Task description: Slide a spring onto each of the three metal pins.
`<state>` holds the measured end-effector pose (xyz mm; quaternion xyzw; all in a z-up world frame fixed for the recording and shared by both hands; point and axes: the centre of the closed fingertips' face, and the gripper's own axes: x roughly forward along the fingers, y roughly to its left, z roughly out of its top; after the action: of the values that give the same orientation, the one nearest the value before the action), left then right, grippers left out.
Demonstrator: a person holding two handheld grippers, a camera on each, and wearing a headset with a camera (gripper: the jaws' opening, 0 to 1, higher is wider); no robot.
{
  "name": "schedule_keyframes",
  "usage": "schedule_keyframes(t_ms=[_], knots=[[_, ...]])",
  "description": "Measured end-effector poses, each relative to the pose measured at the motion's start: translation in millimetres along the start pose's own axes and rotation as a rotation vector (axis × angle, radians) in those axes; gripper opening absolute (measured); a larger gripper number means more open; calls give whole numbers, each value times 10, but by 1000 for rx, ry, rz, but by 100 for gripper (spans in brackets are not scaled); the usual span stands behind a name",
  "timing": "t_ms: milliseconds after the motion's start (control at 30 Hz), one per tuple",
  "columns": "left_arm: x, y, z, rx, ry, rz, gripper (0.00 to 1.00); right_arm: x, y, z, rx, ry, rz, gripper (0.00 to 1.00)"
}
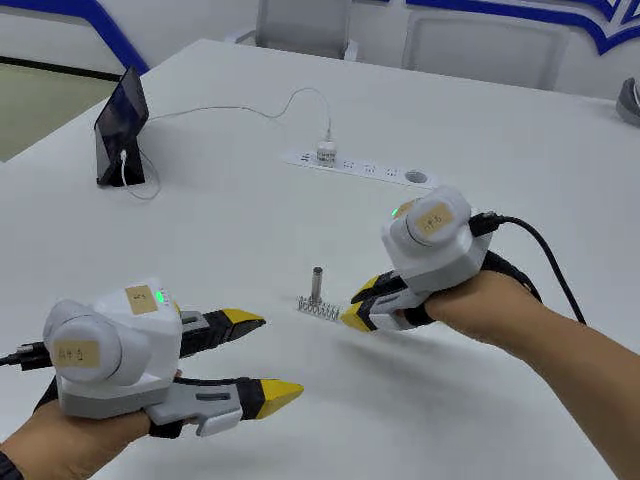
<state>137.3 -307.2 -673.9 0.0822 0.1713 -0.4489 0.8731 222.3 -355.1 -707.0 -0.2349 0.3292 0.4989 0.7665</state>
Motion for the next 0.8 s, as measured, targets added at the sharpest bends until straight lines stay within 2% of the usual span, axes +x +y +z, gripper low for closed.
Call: schedule_keyframes(t_ms=[400, 800], knots=[[4, 26, -28, -8, 6, 2, 51, 202, -20, 23, -39, 37, 16, 17], [9, 53, -59, -14, 10, 3, 51, 327, -39, -59, -41, 84, 33, 16]])
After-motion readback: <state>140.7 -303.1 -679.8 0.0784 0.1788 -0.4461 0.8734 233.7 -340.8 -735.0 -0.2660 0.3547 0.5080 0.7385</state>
